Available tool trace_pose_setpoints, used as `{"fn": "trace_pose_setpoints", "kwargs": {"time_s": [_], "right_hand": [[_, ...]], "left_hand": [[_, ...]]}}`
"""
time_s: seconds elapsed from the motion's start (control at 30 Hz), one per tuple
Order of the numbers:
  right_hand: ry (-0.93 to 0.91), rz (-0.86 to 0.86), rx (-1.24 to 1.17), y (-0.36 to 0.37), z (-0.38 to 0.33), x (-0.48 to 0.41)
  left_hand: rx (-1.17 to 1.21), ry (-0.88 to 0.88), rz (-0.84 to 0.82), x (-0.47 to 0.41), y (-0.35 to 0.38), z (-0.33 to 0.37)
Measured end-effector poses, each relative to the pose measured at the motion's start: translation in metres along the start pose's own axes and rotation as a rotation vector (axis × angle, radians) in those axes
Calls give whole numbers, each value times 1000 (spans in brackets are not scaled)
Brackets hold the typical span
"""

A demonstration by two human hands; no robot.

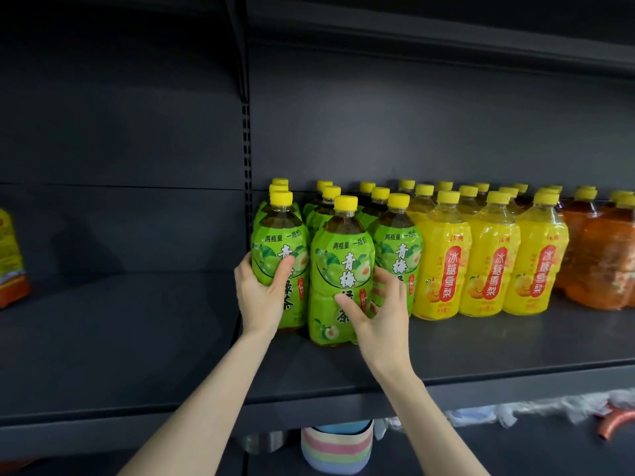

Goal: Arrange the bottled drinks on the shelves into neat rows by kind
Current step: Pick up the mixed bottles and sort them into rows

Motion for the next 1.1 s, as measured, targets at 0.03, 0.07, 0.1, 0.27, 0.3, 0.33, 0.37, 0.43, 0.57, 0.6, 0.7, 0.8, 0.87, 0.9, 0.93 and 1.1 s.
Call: {"fn": "trace_pose_setpoints", "kwargs": {"time_s": [0.03, 0.07, 0.1, 0.27, 0.3, 0.33, 0.37, 0.43, 0.57, 0.6, 0.7, 0.8, 0.87, 0.9, 0.93, 1.1], "right_hand": [[-8, 14, 31, 1, 2, -1], [-11, 27, 60, 1, 4, -4], [-11, 37, 88, 3, 4, -6], [-5, 28, 217, 14, 6, -19], [-12, 21, 234, 15, 7, -19], [-22, 15, 251, 16, 8, -18], [-33, 10, 270, 16, 9, -16], [-45, 3, 298, 15, 10, -16], [-60, -16, 336, 11, 7, -19], [-67, -19, 355, 11, 6, -20], [-78, -18, 420, 9, 3, -21], [-92, -12, 462, 9, 1, -20], [-103, -7, 482, 9, -1, -21], [-103, -10, 496, 9, -1, -21], [-103, -16, 510, 9, -2, -21], [-103, -56, 540, 6, -6, -20]], "left_hand": [[4, -4, -4, 0, 0, 0], [6, -8, -6, 0, 0, 1], [7, -11, -10, 0, 0, 0], [37, -62, -35, 1, -1, -1], [38, -66, -36, 1, -2, -2], [45, -69, -40, 1, -2, -3], [51, -82, -47, 1, -2, -3], [55, -86, -63, 2, -1, -3], [27, -75, -68, 4, -2, -1], [21, -72, -62, 4, -2, -1], [-1, -71, -45, 4, -1, -1], [-30, -54, -37, 4, 0, -1], [-32, -55, -36, 4, 1, -1], [-31, -58, -38, 4, 1, 0], [-30, -61, -40, 4, 1, -1], [-34, -74, -106, 5, -3, 4]]}}
Point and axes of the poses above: each hand's wrist, its own x-axis away from the middle knuckle, its own y-axis out of the palm, z = x × y, the point moved 2 cm from there along -x, towards the middle knuckle, and after that the axes turned 3 degrees about y, right-handed, at the moved point
